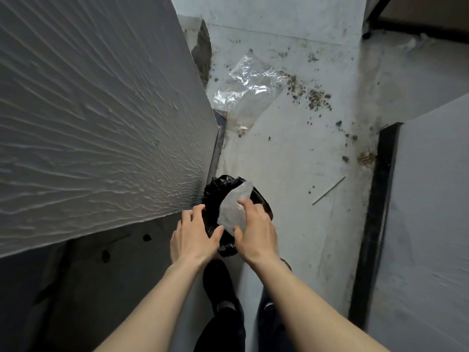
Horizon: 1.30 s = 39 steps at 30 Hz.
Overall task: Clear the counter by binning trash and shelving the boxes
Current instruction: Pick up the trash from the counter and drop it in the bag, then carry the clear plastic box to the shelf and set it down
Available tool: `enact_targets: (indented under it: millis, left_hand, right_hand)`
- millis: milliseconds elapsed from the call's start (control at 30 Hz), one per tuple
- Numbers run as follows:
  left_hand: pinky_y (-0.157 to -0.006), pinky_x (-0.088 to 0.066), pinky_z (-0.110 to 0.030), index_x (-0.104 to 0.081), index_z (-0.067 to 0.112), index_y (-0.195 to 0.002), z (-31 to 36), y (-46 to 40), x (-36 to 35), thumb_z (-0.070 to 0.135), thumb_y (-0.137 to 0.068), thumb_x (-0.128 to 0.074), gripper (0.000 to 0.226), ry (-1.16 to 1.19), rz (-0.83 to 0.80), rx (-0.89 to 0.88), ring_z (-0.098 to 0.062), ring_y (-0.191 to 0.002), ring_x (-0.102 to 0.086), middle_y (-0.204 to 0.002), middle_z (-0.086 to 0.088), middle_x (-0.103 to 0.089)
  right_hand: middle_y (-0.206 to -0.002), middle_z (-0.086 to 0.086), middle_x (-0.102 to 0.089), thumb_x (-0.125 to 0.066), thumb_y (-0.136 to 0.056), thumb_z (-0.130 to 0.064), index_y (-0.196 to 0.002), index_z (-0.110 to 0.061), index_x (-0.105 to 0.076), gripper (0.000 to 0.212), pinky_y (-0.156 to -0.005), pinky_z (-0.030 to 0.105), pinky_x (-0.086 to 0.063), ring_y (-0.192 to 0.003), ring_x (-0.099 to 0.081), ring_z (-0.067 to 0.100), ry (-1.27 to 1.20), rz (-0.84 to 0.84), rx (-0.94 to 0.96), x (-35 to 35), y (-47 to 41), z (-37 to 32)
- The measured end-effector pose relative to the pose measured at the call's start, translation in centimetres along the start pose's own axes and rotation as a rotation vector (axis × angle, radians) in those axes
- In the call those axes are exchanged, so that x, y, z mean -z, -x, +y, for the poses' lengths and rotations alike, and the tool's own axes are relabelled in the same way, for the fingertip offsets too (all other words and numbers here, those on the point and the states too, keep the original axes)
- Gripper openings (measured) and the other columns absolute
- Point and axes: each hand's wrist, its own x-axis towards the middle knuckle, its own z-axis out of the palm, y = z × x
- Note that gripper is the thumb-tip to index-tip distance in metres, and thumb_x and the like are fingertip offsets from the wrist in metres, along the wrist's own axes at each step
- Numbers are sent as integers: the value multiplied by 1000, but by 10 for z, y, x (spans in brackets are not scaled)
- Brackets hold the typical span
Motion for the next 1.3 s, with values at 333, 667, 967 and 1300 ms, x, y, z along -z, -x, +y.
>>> enact_targets:
  millis: [333,667,967,1300]
  left_hand:
    - [-96,-45,-40,-36,30,-145,11,29,49,61,-85,-57,71,-10,-21,-83,-24,-128,-51,-143,0,-46]
    - [-123,-16,-45,-16,36,-156,98,129,185,83,-76,-40,96,-203,66,-436,-25,-153,-13,-166,-5,-15]
    - [-123,-8,-53,-12,45,-154,146,244,320,95,-62,-37,108,-255,130,-557,-24,-154,-6,-167,-1,-9]
    - [-123,-9,-52,-7,43,-156,159,405,431,95,-60,-42,115,-290,310,-612,-25,-154,-7,-168,-2,-9]
  right_hand:
    - [-159,7,-32,-53,-94,-45,-153,-29,-28,66,-118,43,-28,-145,-29,27,190,-83,-24,40,52,2]
    - [-168,9,-3,-19,-90,-73,-156,-40,-6,75,-118,66,5,-154,4,28,356,117,-97,201,155,-68]
    - [-168,4,7,-14,-80,-86,-155,-44,0,87,-115,68,11,-154,11,28,312,220,-133,327,290,-128]
    - [-168,4,7,-19,-81,-86,-156,-42,-2,89,-115,69,8,-154,7,30,360,326,-1,409,440,-173]
